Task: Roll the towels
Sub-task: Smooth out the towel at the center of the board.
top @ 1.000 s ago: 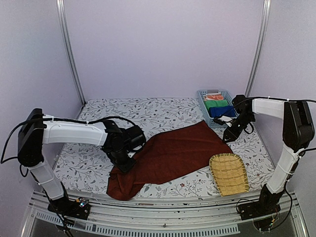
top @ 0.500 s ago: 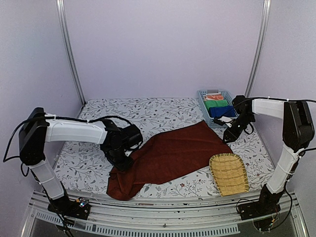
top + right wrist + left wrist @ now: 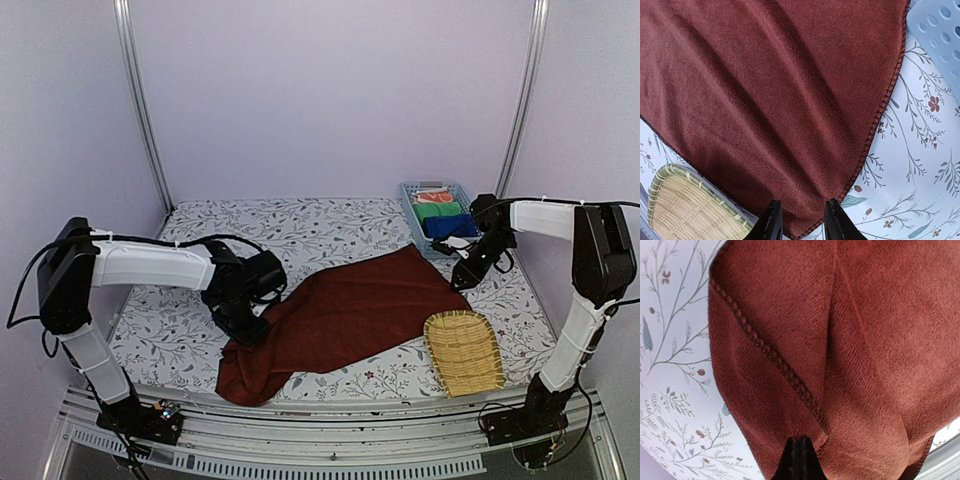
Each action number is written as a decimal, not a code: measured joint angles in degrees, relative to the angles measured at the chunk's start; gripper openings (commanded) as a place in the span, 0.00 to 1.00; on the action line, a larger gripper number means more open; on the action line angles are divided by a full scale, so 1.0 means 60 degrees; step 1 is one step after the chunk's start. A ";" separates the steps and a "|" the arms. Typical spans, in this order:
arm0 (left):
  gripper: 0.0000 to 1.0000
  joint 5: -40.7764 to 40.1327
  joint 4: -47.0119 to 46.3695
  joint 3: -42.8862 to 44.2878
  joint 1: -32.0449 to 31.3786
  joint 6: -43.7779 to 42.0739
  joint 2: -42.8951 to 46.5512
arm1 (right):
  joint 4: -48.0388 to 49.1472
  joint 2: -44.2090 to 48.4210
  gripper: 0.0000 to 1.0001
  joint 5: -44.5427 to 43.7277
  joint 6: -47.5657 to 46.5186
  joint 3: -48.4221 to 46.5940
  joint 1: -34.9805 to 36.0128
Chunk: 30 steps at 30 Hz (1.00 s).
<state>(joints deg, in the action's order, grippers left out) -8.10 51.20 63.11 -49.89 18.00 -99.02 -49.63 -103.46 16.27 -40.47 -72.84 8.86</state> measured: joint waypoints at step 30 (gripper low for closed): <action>0.49 0.1519 -0.1610 -0.2484 0.4739 0.1264 0.2025 | -0.0372 -0.1304 0.32 0.0816 0.0437 -0.3136 0.0466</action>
<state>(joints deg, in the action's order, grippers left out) 1.02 41.54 48.21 -21.45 25.58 -86.87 -51.86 -111.28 21.17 -37.85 -91.66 11.66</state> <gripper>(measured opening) 0.520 0.314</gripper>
